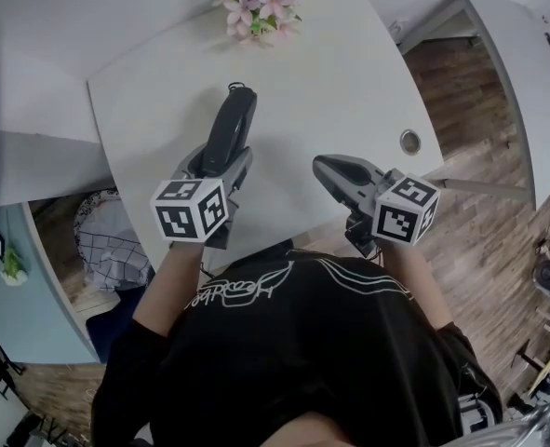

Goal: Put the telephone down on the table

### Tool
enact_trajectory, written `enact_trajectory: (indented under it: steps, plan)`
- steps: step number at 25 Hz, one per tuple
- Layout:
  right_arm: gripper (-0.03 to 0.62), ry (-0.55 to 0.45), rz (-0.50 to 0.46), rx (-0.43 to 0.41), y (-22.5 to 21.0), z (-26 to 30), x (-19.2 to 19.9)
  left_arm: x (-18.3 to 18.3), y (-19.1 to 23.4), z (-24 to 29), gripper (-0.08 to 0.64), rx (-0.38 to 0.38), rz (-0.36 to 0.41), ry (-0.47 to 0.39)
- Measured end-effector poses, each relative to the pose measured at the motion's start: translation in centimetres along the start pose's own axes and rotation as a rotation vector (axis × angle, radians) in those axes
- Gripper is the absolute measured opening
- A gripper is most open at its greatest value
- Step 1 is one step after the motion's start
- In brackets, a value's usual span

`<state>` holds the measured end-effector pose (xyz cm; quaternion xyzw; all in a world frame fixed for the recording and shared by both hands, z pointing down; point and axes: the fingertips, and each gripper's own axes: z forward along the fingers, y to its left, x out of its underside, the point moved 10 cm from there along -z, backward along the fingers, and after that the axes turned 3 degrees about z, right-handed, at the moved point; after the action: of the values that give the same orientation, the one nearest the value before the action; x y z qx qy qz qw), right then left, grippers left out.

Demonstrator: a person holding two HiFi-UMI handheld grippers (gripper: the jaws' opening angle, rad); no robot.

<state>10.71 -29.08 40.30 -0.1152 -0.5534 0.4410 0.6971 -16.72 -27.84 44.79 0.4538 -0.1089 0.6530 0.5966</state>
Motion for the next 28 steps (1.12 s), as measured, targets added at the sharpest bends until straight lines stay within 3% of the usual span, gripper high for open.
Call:
enact_trajectory:
  steps: [12, 22, 28]
  plan:
    - [0.04, 0.04, 0.035, 0.021, -1.2, 0.8, 0.4, 2.3, 0.7, 4.1, 0.29, -0.011, 0.027, 0.09]
    - [0.04, 0.003, 0.089, 0.025, -2.1, 0.5, 0.5, 2.5, -0.8, 5.6, 0.29, -0.115, 0.144, 0.138]
    - [0.04, -0.004, 0.102, 0.031, -2.3, -0.4, 1.1, 3.3, -2.0, 6.4, 0.29, -0.193, 0.26, 0.171]
